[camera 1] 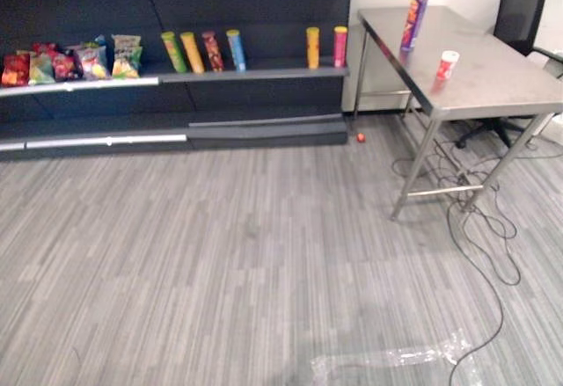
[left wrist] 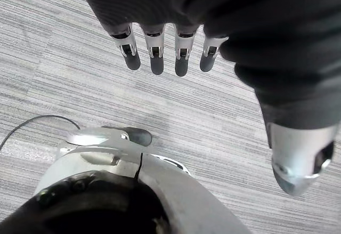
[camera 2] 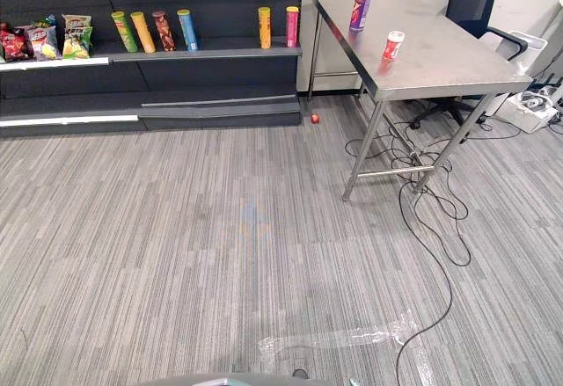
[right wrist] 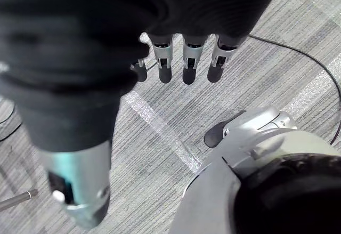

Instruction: Put the gum and the chips on the shelf.

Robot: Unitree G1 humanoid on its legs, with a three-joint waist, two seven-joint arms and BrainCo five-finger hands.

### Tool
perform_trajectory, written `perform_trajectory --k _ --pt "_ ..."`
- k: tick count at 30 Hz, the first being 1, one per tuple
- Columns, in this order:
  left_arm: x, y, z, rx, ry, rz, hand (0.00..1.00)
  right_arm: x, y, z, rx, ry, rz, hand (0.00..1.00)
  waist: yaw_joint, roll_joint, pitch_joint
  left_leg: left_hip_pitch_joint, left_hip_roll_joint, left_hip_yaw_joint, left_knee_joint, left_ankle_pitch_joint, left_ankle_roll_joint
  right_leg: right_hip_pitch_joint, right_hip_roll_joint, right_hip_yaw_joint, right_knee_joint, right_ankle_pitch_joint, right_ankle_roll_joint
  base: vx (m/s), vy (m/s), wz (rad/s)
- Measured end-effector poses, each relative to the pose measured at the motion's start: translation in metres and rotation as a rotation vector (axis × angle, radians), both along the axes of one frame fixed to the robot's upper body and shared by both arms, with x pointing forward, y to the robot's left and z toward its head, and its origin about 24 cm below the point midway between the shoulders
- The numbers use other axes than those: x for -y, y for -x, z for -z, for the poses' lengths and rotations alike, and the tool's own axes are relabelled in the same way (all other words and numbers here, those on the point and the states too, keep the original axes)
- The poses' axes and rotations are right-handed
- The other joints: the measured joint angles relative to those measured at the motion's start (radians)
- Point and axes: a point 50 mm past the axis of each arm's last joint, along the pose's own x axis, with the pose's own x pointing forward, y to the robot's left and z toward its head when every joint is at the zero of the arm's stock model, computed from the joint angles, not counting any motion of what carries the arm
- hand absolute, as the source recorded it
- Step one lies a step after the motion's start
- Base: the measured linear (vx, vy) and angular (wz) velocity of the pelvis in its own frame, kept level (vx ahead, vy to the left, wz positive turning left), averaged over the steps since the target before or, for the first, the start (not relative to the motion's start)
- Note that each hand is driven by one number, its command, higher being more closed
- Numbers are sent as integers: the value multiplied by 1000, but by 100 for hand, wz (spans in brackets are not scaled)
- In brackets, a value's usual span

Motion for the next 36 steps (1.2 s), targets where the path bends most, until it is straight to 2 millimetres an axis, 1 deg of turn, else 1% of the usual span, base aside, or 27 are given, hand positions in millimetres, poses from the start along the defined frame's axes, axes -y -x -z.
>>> perform_trajectory --k 6,7,11,17,20,24,26,27,29,31,33,34,36 --pt "0 0 0 6 -2 -1 0 -1 -9 0 28 0 -10 0 0 1 1 6 2 3 -1 -1 -1 12 1 -1 -7 1 1 -6 -1 0" --pt "0 0 0 6 -2 -1 0 -1 -9 0 30 0 -12 0 0 -6 6 13 2 3 -1 -2 -2 16 1 -2 -11 1 2 -51 -3 1" --pt "0 0 0 6 -2 0 0 -1 -10 0 31 1 -19 0 0 -7 9 17 3 10 -2 -5 -7 20 1 1 -17 -3 8 -47 -3 -3" --pt "0 0 0 4 -2 9 0 -1 -9 0 30 1 -20 0 0 -8 9 18 4 18 -1 -12 -11 20 2 6 -22 -2 9 2 0 -3" --pt "0 0 0 3 -2 11 0 -1 -9 0 30 1 -20 0 1 -8 9 20 6 35 -1 -14 -12 20 5 25 -28 6 2 54 -3 -16" --pt "0 -1 0 1 -2 14 0 -1 -10 0 35 -2 -9 0 -1 -6 9 20 6 35 1 -15 -12 21 6 23 -30 12 -2 59 -14 -3" --pt "0 -4 0 8 -2 14 0 -1 -12 -1 43 -3 -6 0 -1 -4 20 19 6 29 5 -14 -12 23 6 13 -28 12 -2 30 -19 12" --pt "-1 -7 0 16 -3 14 0 -1 -15 -1 50 -3 -5 0 -1 3 29 17 6 25 5 -13 -12 23 6 6 -25 12 -1 -11 -18 13" --pt "-1 -11 0 28 -2 8 0 0 -20 -1 67 -7 14 0 -1 4 51 9 9 12 5 -9 -11 11 7 -5 -8 10 -1 -43 -20 12" --pt "-1 -14 -1 38 -4 8 0 -1 -26 -2 93 -9 15 0 -2 3 62 -13 9 4 5 -1 -8 -25 4 -13 29 -7 -9 -55 -15 11" --pt "-2 -20 -1 56 -4 2 0 -1 -37 -3 123 -6 1 0 -3 0 87 -27 8 1 5 7 -9 -77 -3 -17 114 -46 -18 -43 -13 9" --pt "-2 -20 -1 58 -3 -11 0 -1 -38 -4 129 -5 -3 0 -4 -2 89 -32 8 1 5 5 -13 -89 -5 -19 137 -59 -18 -44 -29 11" --pt "-4 -21 -2 72 -4 -51 0 0 -44 -5 159 4 13 0 -6 -11 95 -37 5 2 5 3 -22 -141 -17 -23 235 -117 -24 -25 -51 8"
